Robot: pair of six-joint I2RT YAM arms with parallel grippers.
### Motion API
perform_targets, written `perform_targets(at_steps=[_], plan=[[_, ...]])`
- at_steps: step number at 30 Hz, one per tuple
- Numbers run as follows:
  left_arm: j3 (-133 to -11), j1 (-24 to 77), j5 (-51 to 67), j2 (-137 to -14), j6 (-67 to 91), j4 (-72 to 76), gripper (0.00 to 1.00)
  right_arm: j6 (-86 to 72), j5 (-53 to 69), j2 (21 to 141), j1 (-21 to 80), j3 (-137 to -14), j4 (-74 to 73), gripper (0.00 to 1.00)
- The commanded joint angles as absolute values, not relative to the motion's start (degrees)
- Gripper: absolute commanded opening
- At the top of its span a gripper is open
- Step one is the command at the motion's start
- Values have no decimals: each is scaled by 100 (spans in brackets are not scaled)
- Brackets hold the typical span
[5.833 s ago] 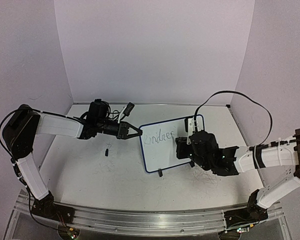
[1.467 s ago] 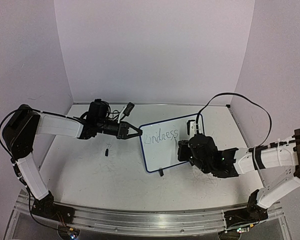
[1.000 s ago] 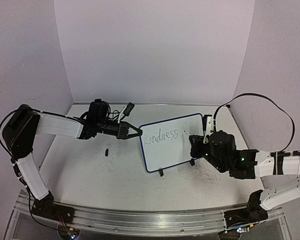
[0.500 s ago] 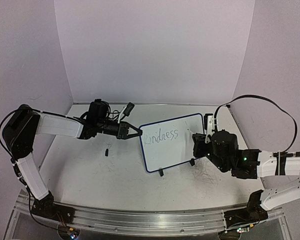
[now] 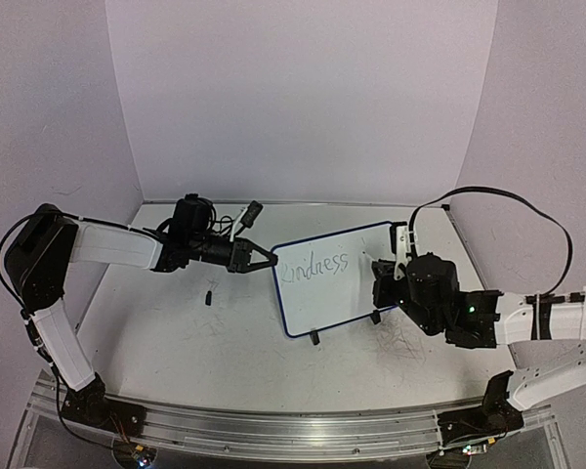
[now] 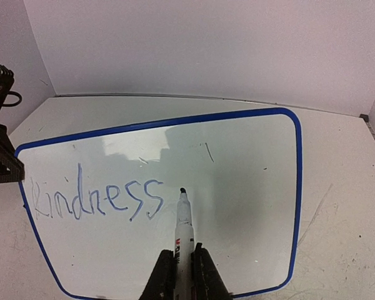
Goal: Write a sentence on the whiteboard
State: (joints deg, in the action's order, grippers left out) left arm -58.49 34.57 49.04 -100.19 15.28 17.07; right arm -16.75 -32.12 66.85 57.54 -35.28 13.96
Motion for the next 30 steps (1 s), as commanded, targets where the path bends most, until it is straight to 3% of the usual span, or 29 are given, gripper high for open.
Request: perform_targets(at_steps=[1,30], plan=[[-6160,3497,4371,-9738,1366,909,0,-1378,-3236,6886,5741,-3925,1705,0],[-6128,3551,4041,-9673,781,572,0,-1050,-1971,6466,4773,-3824,1556,0]])
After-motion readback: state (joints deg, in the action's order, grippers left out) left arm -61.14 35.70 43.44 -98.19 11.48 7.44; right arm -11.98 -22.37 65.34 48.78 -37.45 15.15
